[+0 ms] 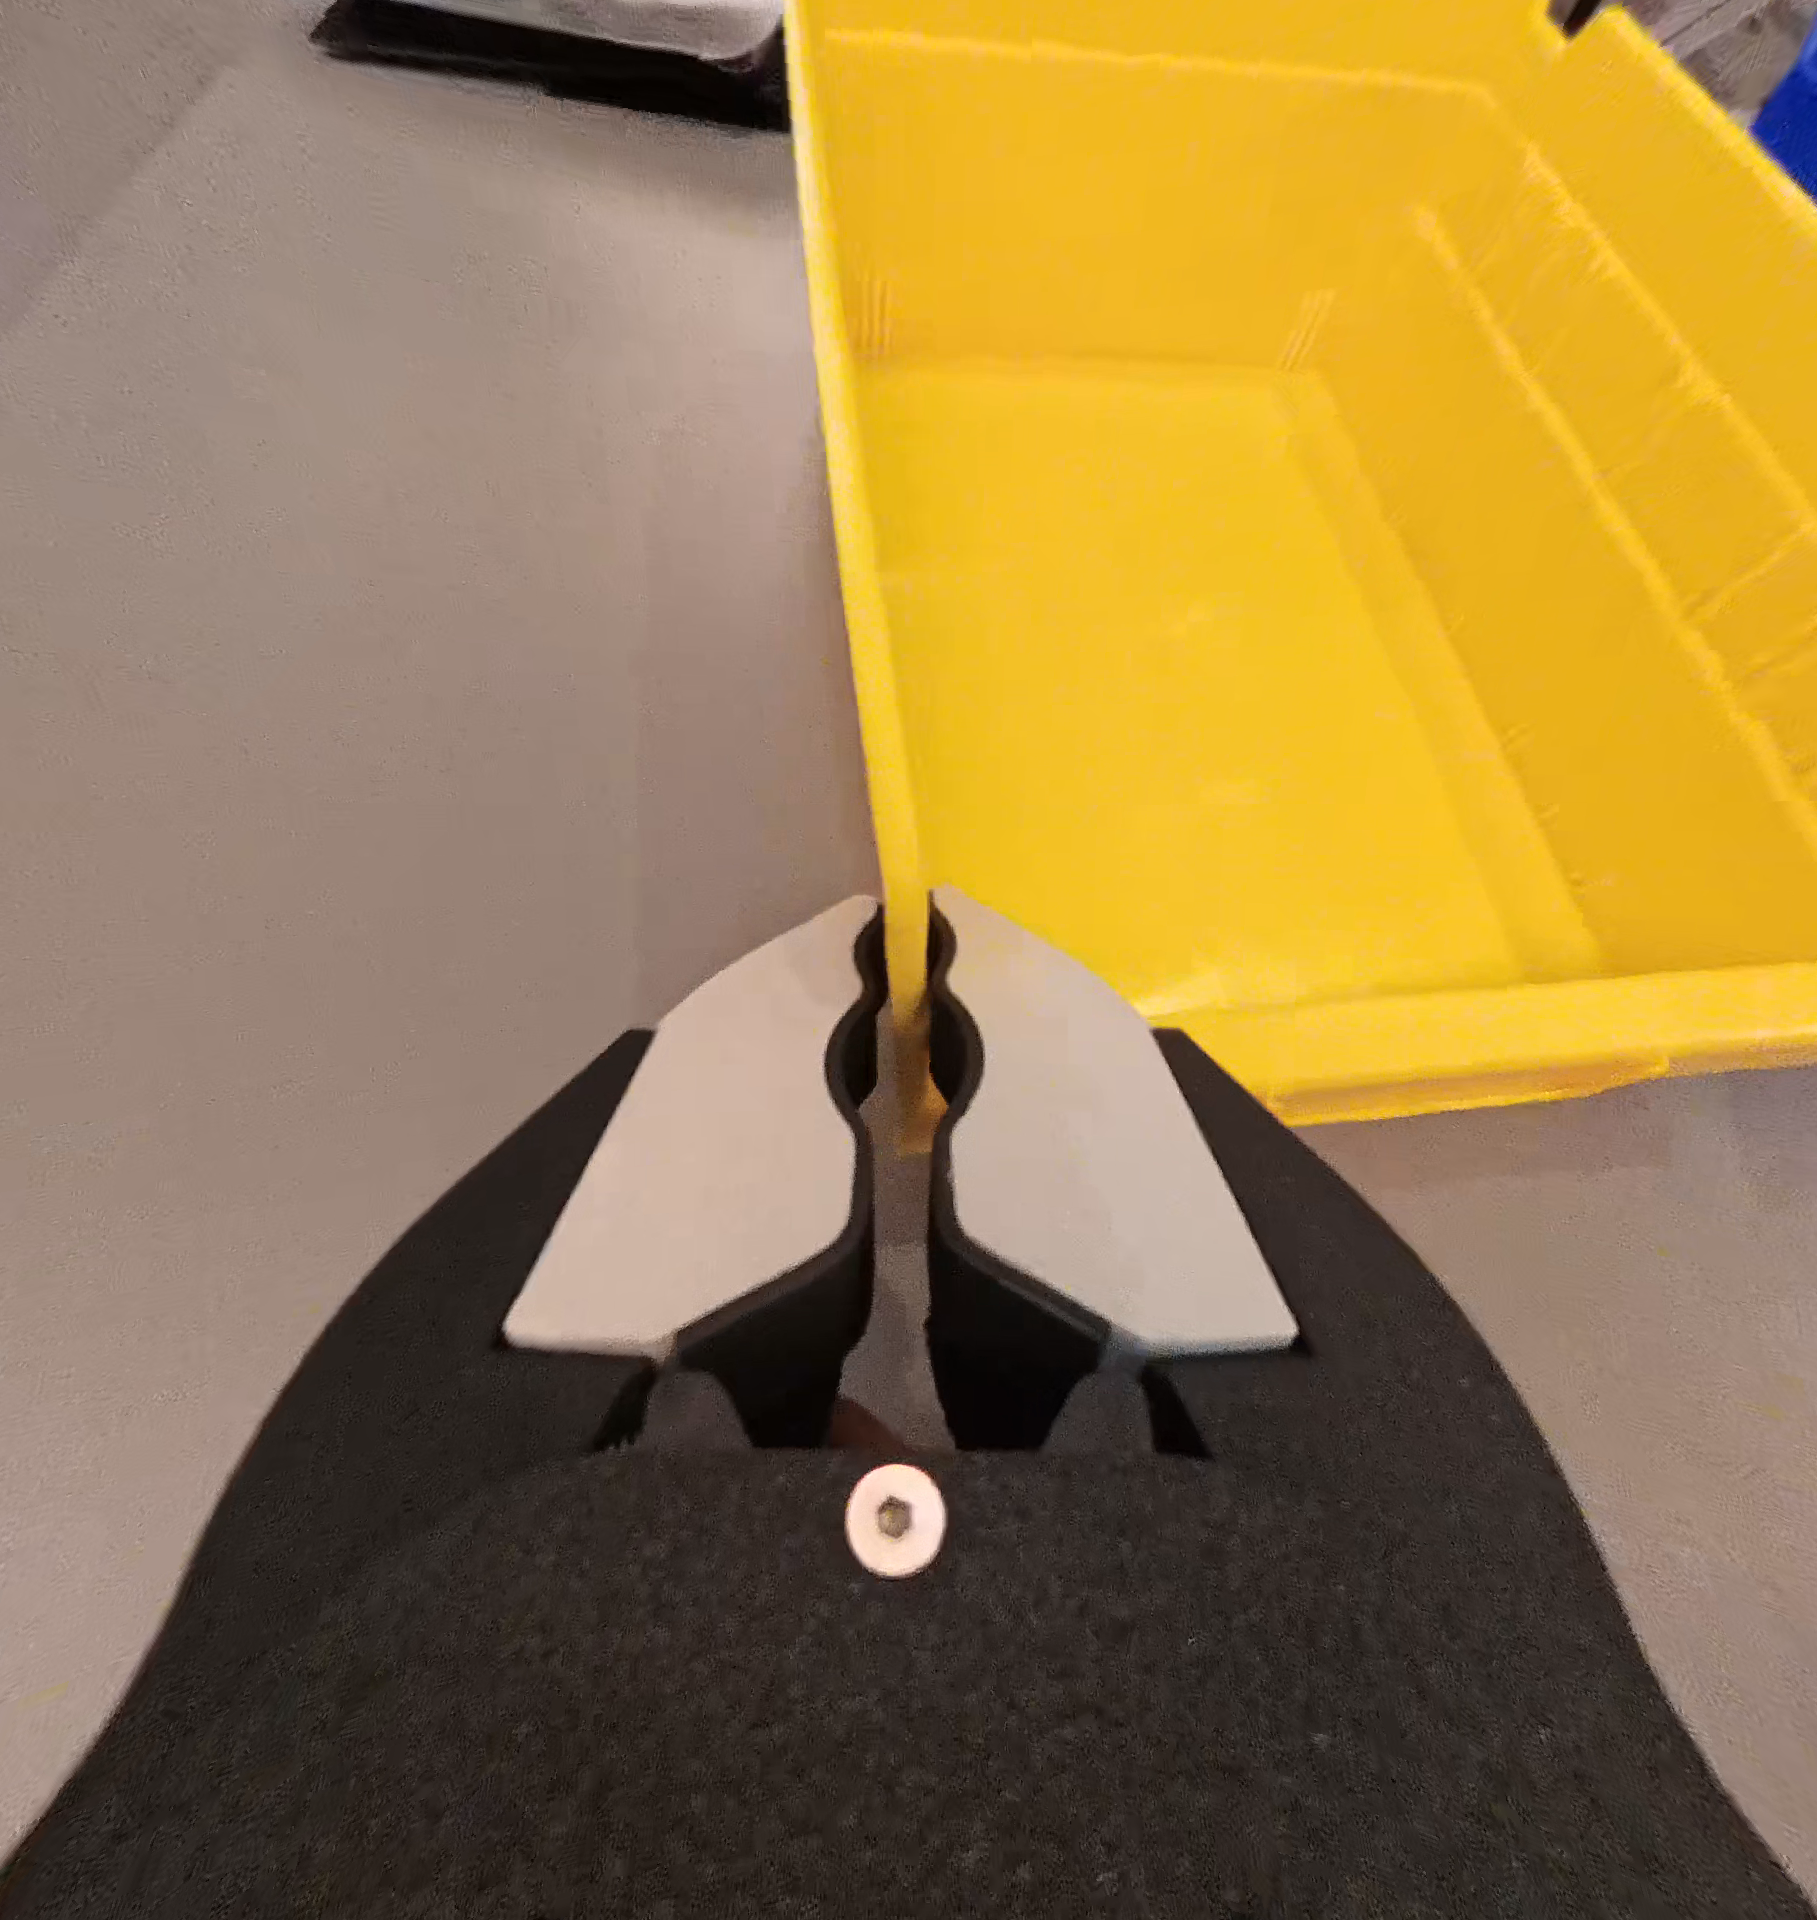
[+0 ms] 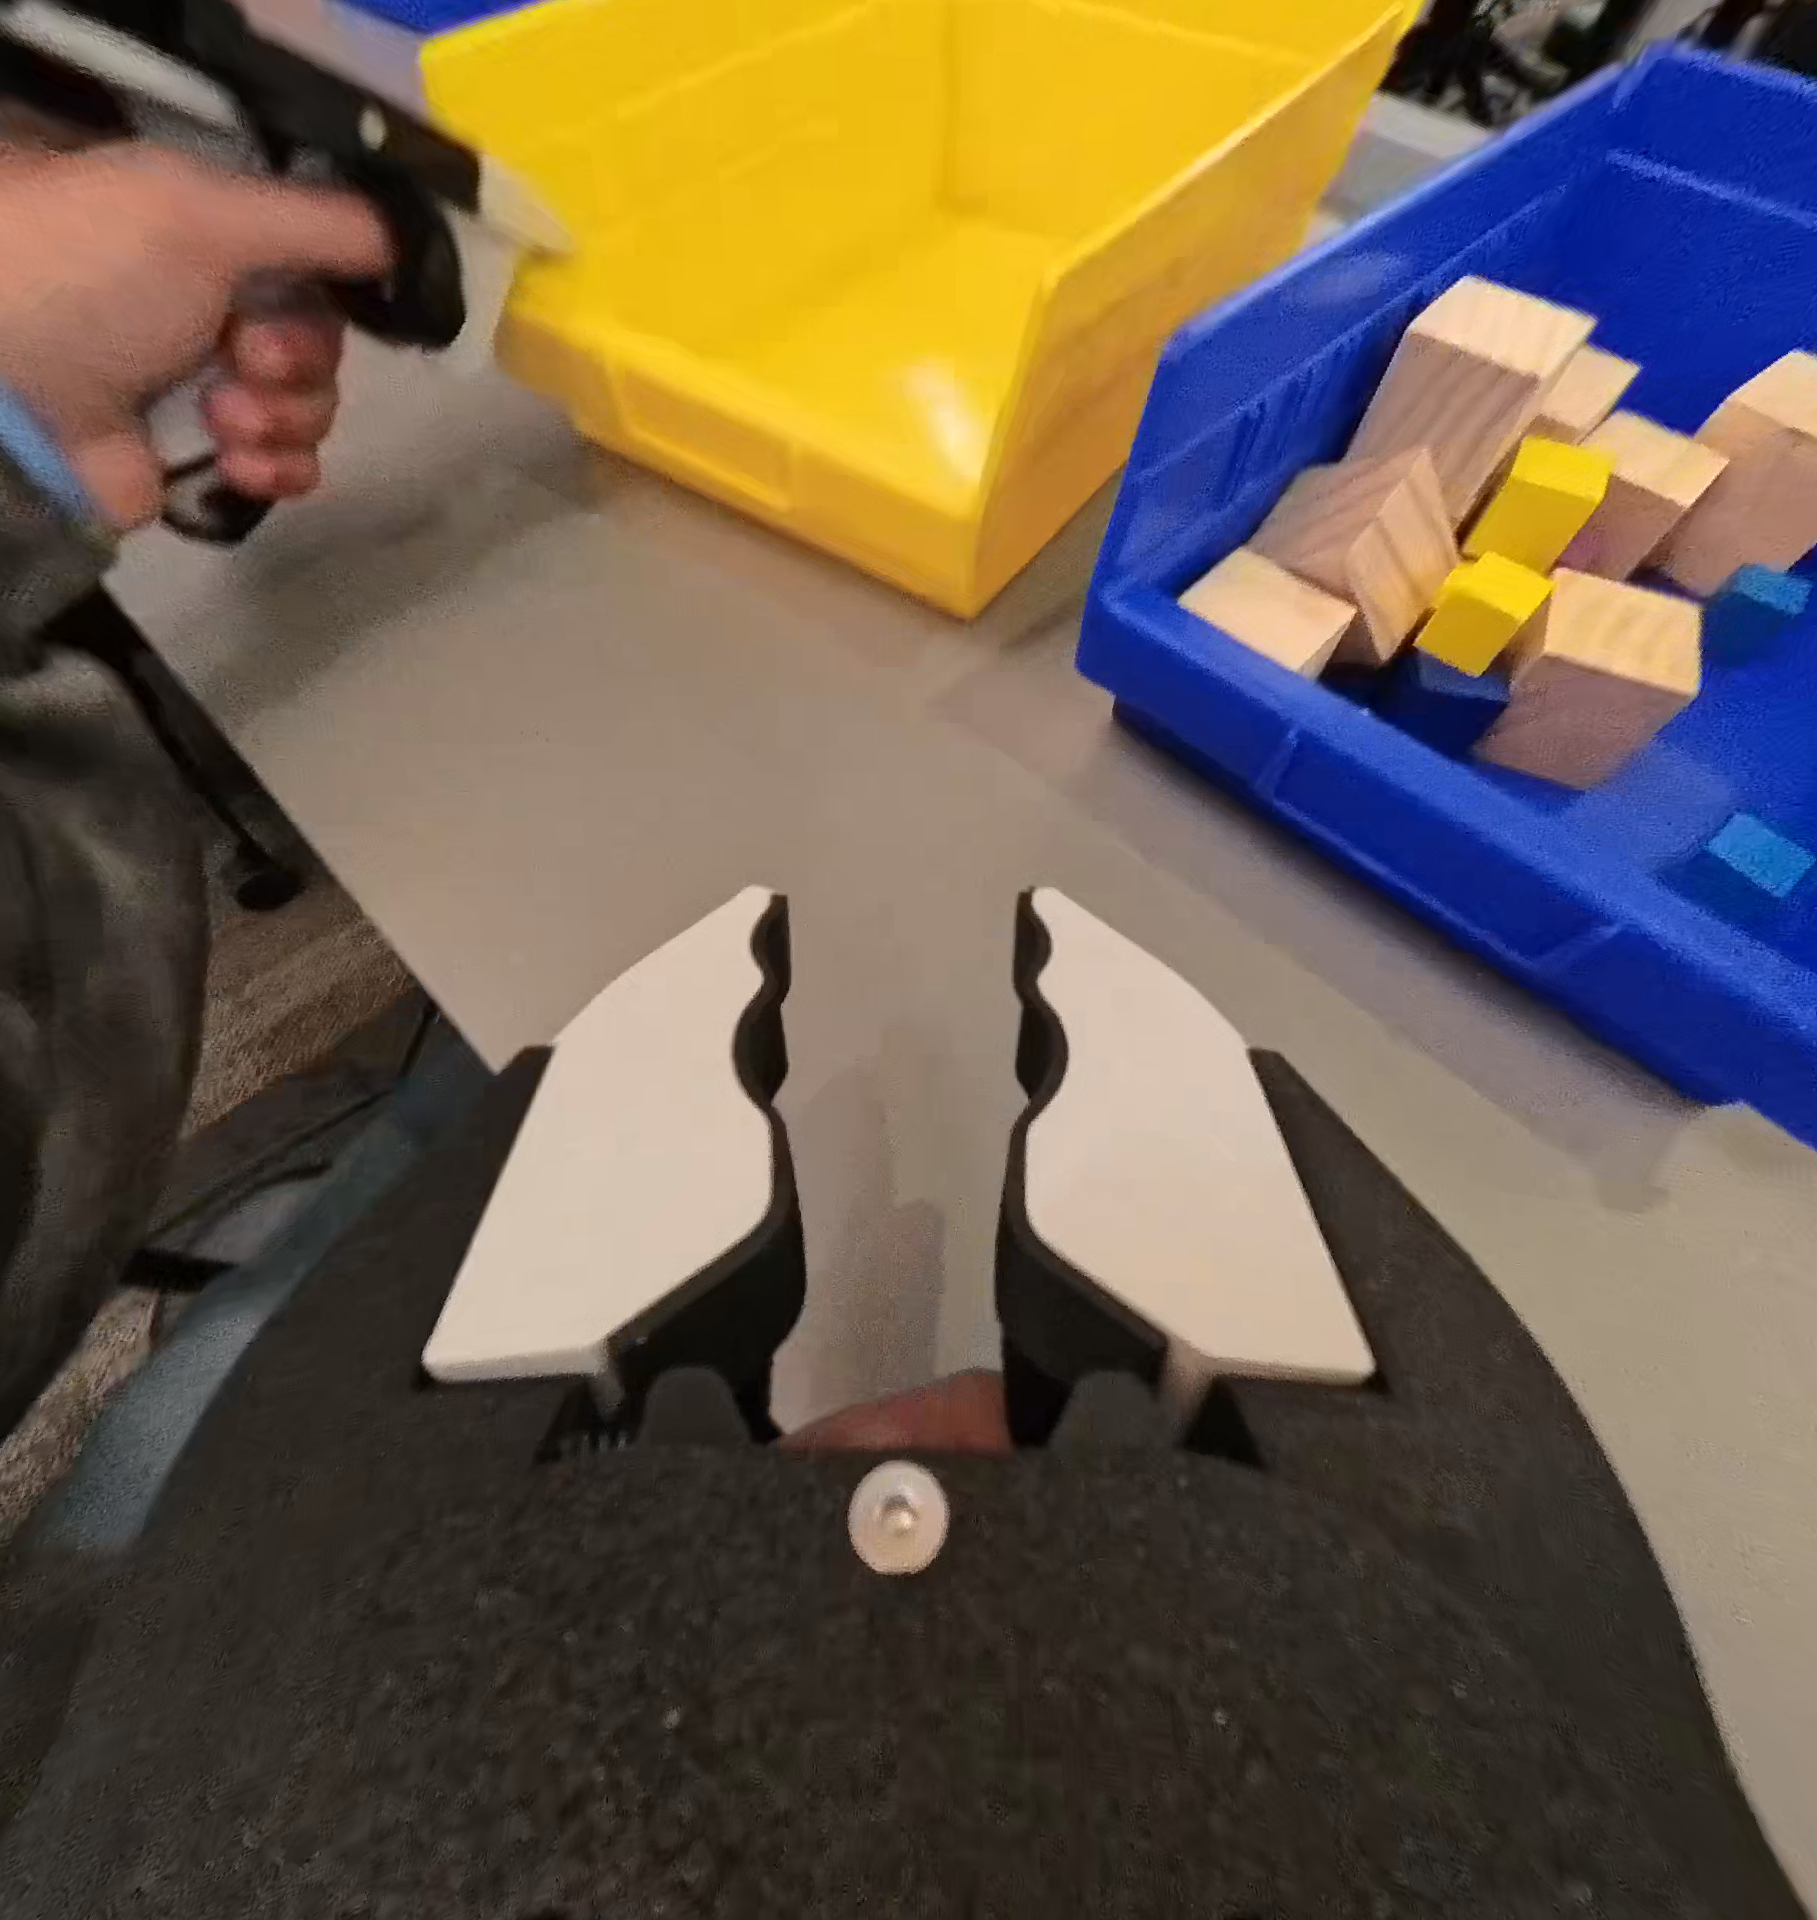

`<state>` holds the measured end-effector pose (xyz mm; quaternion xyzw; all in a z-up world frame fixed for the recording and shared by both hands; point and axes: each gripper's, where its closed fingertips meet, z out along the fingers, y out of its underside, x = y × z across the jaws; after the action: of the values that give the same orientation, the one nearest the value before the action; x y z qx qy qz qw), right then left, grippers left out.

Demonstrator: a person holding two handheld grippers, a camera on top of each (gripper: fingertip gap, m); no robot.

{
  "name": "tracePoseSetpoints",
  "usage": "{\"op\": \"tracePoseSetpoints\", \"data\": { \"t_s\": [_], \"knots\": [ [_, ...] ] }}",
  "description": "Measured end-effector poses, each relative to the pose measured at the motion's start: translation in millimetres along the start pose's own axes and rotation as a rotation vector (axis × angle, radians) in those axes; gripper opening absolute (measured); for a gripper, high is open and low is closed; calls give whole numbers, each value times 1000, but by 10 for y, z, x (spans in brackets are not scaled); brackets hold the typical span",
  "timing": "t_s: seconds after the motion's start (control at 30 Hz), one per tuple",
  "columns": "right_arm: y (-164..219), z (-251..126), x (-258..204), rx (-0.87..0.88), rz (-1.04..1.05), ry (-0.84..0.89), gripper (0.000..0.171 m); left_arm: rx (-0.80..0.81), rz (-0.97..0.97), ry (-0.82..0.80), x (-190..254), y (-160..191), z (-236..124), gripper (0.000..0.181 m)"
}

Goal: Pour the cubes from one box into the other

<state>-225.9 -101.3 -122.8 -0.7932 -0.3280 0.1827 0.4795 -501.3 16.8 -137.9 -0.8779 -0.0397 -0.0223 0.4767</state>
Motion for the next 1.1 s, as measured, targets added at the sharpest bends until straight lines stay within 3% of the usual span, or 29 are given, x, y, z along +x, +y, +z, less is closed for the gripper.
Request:
{"op": "tracePoseSetpoints", "data": {
  "t_s": [0.17, 0.3, 0.33, 0.43, 0.5, 0.67, 0.8, 0.93, 1.1],
  "knots": [
    [-454, 346, 30, 84, 71, 103, 49, -2, -18, -77, 192, 360, -522, 4],
    [-282, 674, 14, -19, 70, 154, 50, 22, -3, -130, 279, 641, -945, 4],
    [-203, 728, -30, -48, 95, 136, 47, 31, -28, -122, 306, 697, -1029, 4],
    [-187, 754, -115, -34, 149, 102, 8, 37, -47, -120, 343, 803, -1208, 5],
    [-285, 687, -74, 25, 147, 137, 4, 90, -56, -94, 393, 715, -1332, 7],
    [-766, 222, 94, 203, 99, 241, 3, 294, 16, -117, 633, 211, -1663, 6],
    [-1248, -408, 556, 357, 55, 364, 3, 406, 77, -57, 1163, -361, -1773, 5],
    [-1468, -1199, 1352, 463, 109, 510, 3, 451, 153, 75, 2128, -967, -1720, 5],
    [-1163, -2172, 2792, 456, 192, 758, 2, 459, 234, 247, 3862, -1351, -1260, 4]
  ]
}}
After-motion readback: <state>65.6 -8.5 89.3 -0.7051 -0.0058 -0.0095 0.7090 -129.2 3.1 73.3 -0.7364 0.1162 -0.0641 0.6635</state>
